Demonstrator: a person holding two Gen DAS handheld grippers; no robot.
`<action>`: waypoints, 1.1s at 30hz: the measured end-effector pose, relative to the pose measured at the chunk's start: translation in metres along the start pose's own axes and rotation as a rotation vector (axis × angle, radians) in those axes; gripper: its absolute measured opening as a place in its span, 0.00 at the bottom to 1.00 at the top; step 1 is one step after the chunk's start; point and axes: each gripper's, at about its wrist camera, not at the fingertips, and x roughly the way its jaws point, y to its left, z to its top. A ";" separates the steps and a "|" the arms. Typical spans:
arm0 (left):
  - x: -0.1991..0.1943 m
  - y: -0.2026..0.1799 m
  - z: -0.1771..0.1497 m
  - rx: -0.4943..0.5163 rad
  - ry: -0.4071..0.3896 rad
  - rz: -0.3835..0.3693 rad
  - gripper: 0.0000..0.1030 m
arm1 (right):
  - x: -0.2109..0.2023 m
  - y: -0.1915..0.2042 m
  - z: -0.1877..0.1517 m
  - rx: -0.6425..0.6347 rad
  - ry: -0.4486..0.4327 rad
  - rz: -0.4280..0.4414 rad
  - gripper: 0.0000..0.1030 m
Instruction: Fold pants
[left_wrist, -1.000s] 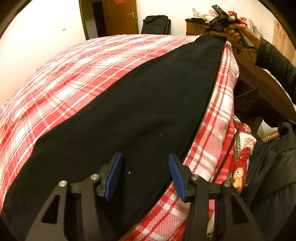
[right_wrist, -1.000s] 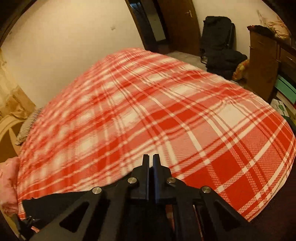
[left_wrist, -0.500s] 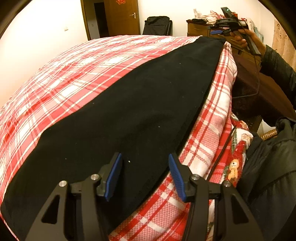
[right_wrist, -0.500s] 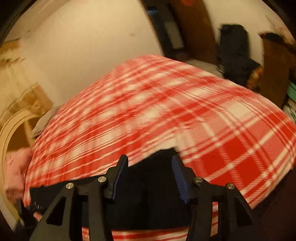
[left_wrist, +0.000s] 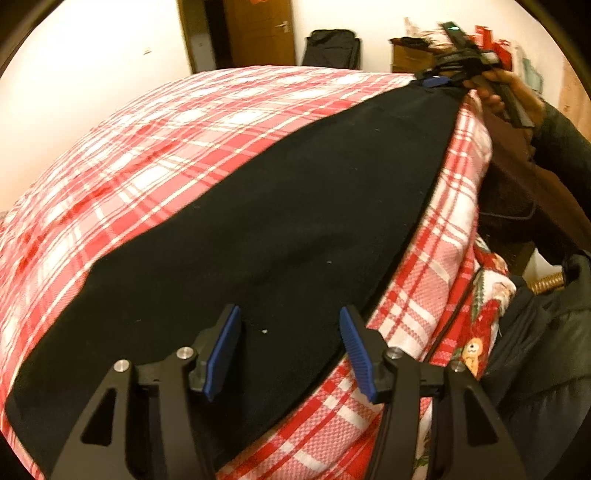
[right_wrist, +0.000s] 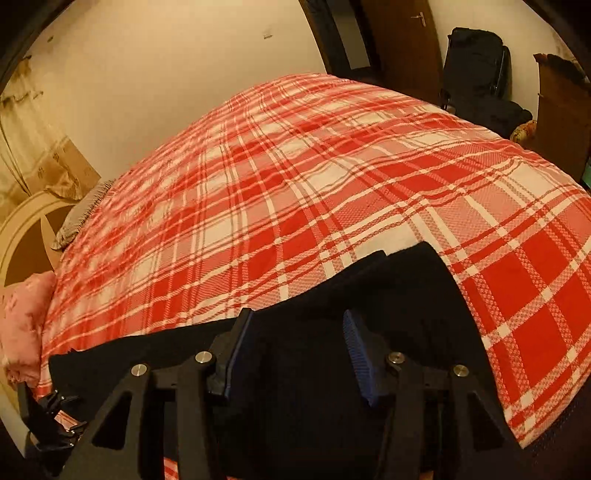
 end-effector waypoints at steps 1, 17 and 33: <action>-0.002 0.000 0.001 -0.007 -0.003 0.008 0.57 | -0.005 0.004 -0.002 -0.015 -0.012 0.000 0.50; 0.014 0.028 0.007 -0.127 0.049 0.102 0.72 | -0.003 0.030 -0.030 -0.166 -0.030 -0.066 0.55; 0.012 0.033 0.008 -0.187 0.024 0.101 0.72 | -0.067 -0.066 -0.022 0.114 -0.145 -0.108 0.55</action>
